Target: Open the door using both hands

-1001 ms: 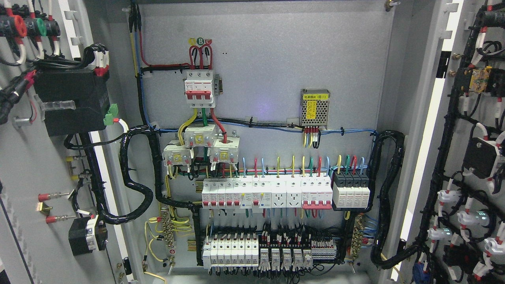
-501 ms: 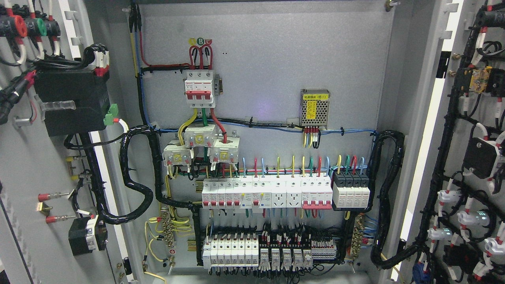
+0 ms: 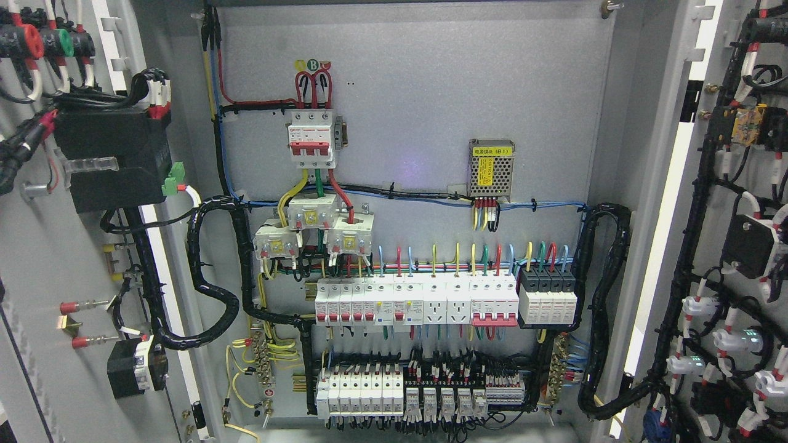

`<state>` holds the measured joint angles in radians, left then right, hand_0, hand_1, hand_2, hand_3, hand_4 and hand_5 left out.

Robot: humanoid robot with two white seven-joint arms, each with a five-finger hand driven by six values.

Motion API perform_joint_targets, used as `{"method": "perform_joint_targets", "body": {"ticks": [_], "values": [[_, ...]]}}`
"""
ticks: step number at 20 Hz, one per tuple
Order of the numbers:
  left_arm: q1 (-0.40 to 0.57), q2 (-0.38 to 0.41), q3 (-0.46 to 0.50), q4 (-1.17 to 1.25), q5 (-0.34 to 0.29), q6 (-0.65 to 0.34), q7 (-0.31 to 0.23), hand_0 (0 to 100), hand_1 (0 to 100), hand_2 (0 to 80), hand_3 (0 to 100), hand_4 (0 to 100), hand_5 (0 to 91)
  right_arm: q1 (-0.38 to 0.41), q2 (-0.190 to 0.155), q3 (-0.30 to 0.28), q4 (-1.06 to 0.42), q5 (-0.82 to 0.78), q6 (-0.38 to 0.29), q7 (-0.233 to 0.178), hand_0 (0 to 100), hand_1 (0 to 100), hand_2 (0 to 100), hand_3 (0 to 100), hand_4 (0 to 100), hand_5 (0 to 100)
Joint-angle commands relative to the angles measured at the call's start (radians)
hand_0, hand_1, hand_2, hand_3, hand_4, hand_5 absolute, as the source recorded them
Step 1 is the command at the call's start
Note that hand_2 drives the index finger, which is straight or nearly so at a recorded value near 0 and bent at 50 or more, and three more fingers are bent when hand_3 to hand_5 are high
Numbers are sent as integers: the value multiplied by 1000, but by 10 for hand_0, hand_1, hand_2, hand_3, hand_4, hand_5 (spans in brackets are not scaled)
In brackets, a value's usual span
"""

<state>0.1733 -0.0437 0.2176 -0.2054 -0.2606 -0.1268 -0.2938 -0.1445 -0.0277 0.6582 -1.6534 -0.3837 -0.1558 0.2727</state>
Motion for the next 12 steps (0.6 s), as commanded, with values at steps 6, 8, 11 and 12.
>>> {"method": "perform_joint_targets", "body": {"ticks": [6,8,11,12], "values": [[305,122,-443,-1076,227,139,9,0,0,0,0,43,0,134,-89,-150,-2,66,-148,-10,0,0,0,0,0,0],[339,139,-445,-1184,224,139,9,0,0,0,0,43,0,152,-92,-172,-2,66,-178,-26,0,0,0,0,0,0],[370,153,-449,-1305,219,134,9,0,0,0,0,43,0,178,-93,-228,-2,74,-202,-47,0,0,0,0,0,0],[388,159,-452,-1347,219,134,9,0,0,0,0,43,0,190,-95,-247,-2,74,-206,-47,0,0,0,0,0,0]]}}
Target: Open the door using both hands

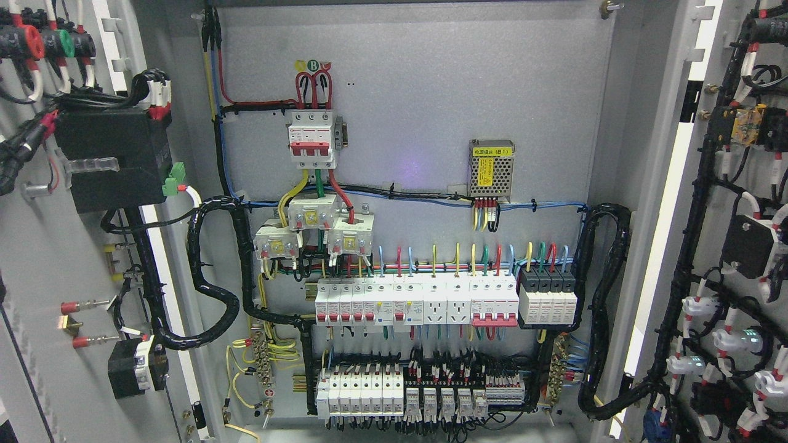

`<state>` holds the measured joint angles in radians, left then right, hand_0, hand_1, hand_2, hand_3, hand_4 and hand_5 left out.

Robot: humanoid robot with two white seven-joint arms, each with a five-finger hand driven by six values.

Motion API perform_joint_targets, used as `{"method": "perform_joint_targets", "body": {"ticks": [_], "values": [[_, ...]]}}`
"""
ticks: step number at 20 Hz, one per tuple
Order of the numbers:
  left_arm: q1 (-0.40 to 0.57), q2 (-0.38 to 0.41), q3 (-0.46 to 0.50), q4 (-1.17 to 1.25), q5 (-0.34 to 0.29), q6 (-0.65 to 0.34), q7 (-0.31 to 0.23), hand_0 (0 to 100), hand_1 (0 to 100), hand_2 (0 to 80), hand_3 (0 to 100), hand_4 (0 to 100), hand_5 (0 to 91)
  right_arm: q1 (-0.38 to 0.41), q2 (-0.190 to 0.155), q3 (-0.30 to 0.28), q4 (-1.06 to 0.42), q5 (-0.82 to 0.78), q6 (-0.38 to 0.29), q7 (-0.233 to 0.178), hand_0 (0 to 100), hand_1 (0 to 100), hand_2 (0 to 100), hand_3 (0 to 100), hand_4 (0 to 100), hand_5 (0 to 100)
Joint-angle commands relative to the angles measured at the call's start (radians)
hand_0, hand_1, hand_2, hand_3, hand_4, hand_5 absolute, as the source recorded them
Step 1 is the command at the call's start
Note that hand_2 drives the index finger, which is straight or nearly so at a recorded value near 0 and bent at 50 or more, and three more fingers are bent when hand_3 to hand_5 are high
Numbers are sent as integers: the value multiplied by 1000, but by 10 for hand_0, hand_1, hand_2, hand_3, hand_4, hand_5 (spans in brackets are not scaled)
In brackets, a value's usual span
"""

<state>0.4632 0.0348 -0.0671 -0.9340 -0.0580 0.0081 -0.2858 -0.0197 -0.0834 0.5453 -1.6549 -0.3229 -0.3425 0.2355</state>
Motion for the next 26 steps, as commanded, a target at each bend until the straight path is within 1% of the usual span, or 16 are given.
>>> {"method": "perform_joint_targets", "body": {"ticks": [1,4,8,9,10,12,13,15,17,19,20,22,24,25,26], "values": [[116,85,-172,-661,17,-4,0,0,0,0,0,43,0,78,-53,-143,0,13,-32,-10,0,0,0,0,0,0],[150,94,-175,-758,15,-7,0,0,0,0,0,43,0,96,-108,-154,0,11,-96,-10,0,0,0,0,0,0],[160,149,-217,-841,15,-49,5,0,0,0,0,43,0,122,-140,-200,-2,7,-141,-10,0,0,0,0,0,0],[160,163,-220,-851,15,-71,14,0,0,0,0,43,0,129,-147,-208,-5,7,-159,-10,0,0,0,0,0,0],[160,171,-226,-864,15,-98,22,0,0,0,0,43,0,136,-154,-218,-9,7,-191,-10,0,0,0,0,0,0],[161,182,-229,-881,15,-158,23,0,0,0,0,44,0,156,-162,-237,-11,7,-260,-10,0,0,0,0,0,0],[160,182,-226,-882,14,-178,23,0,0,0,0,45,0,167,-165,-241,-11,7,-282,-10,0,0,0,0,0,0],[158,180,-220,-907,14,-214,23,0,0,0,0,45,0,184,-171,-249,-11,7,-308,-10,0,0,0,0,0,0],[158,183,-214,-933,14,-266,23,0,0,0,0,45,0,204,-186,-252,-22,7,-335,-10,0,0,0,0,0,0],[158,183,-201,-947,15,-330,23,0,0,0,0,44,0,230,-205,-254,-37,7,-352,-10,0,0,0,0,0,0],[158,183,-191,-954,15,-356,23,0,0,0,0,43,0,244,-208,-260,-48,7,-352,-12,0,0,0,0,0,0],[152,182,-174,-976,17,-395,23,0,0,0,0,43,0,273,-208,-277,-81,7,-352,-12,0,0,0,0,0,0],[143,180,-163,-996,17,-427,23,0,0,0,0,43,0,290,-210,-281,-111,7,-357,-10,0,0,0,0,0,0],[140,180,-160,-1000,17,-442,23,0,0,0,0,43,0,291,-210,-284,-121,7,-366,-10,0,0,0,0,0,0],[134,178,-152,-1003,17,-460,23,0,0,0,0,43,0,291,-210,-294,-126,7,-389,-10,0,0,0,0,0,0]]}}
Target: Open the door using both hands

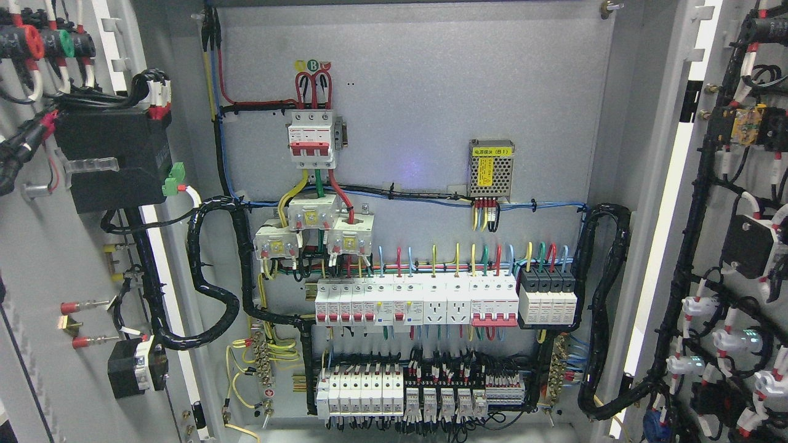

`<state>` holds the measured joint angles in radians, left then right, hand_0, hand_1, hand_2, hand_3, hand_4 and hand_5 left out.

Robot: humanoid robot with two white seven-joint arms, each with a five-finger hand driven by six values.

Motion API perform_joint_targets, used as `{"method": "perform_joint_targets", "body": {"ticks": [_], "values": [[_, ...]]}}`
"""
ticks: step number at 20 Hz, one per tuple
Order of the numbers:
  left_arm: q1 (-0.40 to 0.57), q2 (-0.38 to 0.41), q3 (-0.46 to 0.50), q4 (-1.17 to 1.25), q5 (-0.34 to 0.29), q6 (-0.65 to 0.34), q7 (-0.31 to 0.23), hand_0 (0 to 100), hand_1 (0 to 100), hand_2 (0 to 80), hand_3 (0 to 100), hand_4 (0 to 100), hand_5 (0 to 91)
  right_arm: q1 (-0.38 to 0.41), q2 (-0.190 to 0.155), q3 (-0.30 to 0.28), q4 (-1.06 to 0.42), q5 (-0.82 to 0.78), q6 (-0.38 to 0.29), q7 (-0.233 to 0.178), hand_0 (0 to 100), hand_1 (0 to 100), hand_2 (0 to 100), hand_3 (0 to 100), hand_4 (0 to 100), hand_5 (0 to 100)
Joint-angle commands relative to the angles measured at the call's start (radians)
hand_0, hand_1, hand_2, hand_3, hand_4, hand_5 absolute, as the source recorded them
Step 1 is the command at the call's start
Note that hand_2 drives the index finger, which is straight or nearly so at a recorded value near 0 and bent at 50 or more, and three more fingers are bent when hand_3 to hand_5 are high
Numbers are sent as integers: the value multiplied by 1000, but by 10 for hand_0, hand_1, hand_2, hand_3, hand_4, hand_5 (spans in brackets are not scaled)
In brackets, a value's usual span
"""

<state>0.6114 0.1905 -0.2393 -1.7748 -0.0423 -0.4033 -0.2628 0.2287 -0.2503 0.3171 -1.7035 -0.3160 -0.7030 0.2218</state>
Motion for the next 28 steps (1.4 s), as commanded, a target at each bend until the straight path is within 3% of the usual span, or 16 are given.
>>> {"method": "perform_joint_targets", "body": {"ticks": [1,6,12,17,25,28], "values": [[-25,23,24,-164,1,-71,0,0,0,0,0,43,0,46,-43,-69,-84,0,-48,4,0,0,0,0,0,0],[-79,18,72,-170,7,-169,0,0,0,0,0,43,0,66,-46,-115,-123,0,-72,2,0,0,0,0,0,0],[-166,18,112,-170,15,-210,4,0,0,0,0,43,0,77,-87,-125,-160,0,-73,2,0,0,0,0,0,0],[-190,20,126,-173,38,-284,25,0,0,0,0,43,0,75,-89,-144,-200,-2,-73,2,0,0,0,0,0,0],[-223,35,166,-190,108,-374,42,0,0,0,0,42,0,77,-95,-210,-222,-8,-147,1,0,0,0,0,0,0],[-226,49,176,-190,128,-378,56,0,0,0,0,42,0,83,-124,-222,-231,-9,-151,1,0,0,0,0,0,0]]}}
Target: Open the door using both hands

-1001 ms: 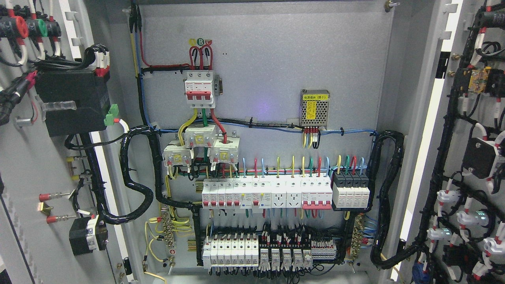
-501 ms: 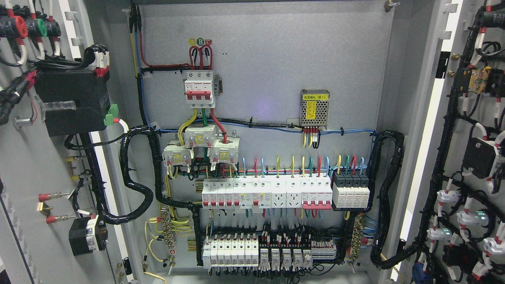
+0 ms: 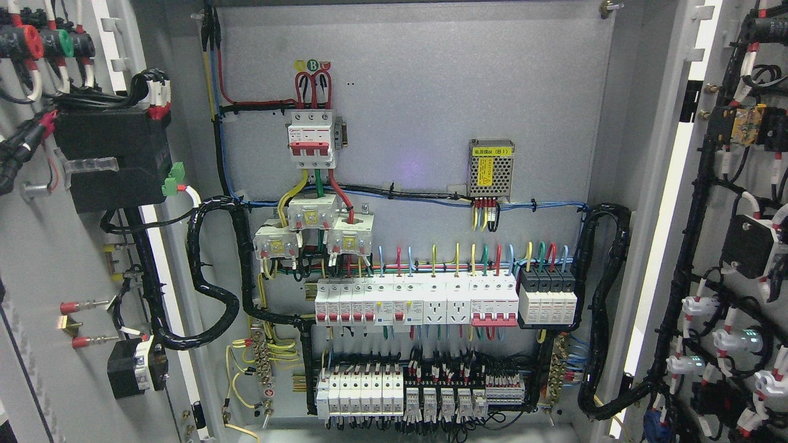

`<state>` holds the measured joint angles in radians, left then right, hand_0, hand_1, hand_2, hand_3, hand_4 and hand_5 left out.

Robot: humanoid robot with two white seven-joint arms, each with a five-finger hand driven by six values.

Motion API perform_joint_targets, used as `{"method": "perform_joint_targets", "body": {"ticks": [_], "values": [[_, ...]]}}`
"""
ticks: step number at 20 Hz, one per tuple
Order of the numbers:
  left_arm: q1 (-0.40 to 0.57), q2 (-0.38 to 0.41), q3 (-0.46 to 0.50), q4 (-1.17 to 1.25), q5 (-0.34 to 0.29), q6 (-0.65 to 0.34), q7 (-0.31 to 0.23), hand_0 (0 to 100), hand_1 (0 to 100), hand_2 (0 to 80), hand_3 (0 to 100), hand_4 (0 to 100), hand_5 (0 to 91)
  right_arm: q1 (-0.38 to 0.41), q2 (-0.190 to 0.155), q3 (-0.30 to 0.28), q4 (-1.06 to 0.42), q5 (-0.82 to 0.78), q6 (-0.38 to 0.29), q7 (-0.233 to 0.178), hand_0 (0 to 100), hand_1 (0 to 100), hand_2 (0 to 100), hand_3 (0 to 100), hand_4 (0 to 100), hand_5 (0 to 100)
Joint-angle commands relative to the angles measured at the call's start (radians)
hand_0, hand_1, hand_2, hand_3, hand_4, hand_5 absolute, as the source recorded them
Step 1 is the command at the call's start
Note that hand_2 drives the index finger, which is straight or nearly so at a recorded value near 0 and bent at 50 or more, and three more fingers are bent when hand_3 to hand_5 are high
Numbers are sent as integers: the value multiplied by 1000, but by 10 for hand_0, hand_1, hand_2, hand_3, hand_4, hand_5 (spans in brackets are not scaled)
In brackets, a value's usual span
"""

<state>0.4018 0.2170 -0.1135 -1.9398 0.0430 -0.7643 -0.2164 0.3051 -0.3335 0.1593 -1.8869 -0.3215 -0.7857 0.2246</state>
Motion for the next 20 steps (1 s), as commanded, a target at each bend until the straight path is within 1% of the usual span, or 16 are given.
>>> {"method": "perform_joint_targets", "body": {"ticks": [1,4,5,8,9,11,12,14,16,18,20], "values": [[-17,25,60,-25,51,-18,12,0,0,0,0,43,0,6,-56,-66,-52,-7,-69,-2,0,0,0,0,0,0],[-17,27,77,-25,80,-21,15,0,0,0,0,43,0,6,-76,-105,-52,-17,-69,-2,0,0,0,0,0,0],[-17,30,81,-24,86,-29,17,0,0,0,0,43,0,6,-90,-110,-52,-39,-69,-2,0,0,0,0,0,0],[-15,28,81,-22,87,-73,22,0,0,0,0,43,0,20,-150,-113,-52,-141,-69,-2,0,0,0,0,0,0],[-15,28,81,-22,87,-87,32,0,0,0,0,43,0,22,-163,-118,-52,-160,-69,-2,0,0,0,0,0,0],[-15,30,81,-22,87,-98,51,0,0,0,0,43,0,34,-168,-147,-52,-168,-70,-1,0,0,0,0,0,0],[-15,30,83,-22,87,-101,54,0,0,0,0,43,0,40,-173,-152,-52,-168,-72,-1,0,0,0,0,0,0],[-15,30,83,-22,89,-111,54,0,0,0,0,43,0,42,-185,-152,-51,-171,-84,1,0,0,0,0,0,0],[-15,28,89,-22,90,-144,54,0,0,0,0,43,0,51,-188,-150,-51,-211,-84,5,0,0,0,0,0,0],[-15,30,92,-22,109,-165,54,0,0,0,0,43,0,65,-205,-150,-47,-247,-84,9,0,0,0,0,0,0],[-15,32,109,-21,124,-167,54,0,0,0,0,43,0,83,-208,-152,-44,-255,-86,10,0,0,0,0,0,0]]}}
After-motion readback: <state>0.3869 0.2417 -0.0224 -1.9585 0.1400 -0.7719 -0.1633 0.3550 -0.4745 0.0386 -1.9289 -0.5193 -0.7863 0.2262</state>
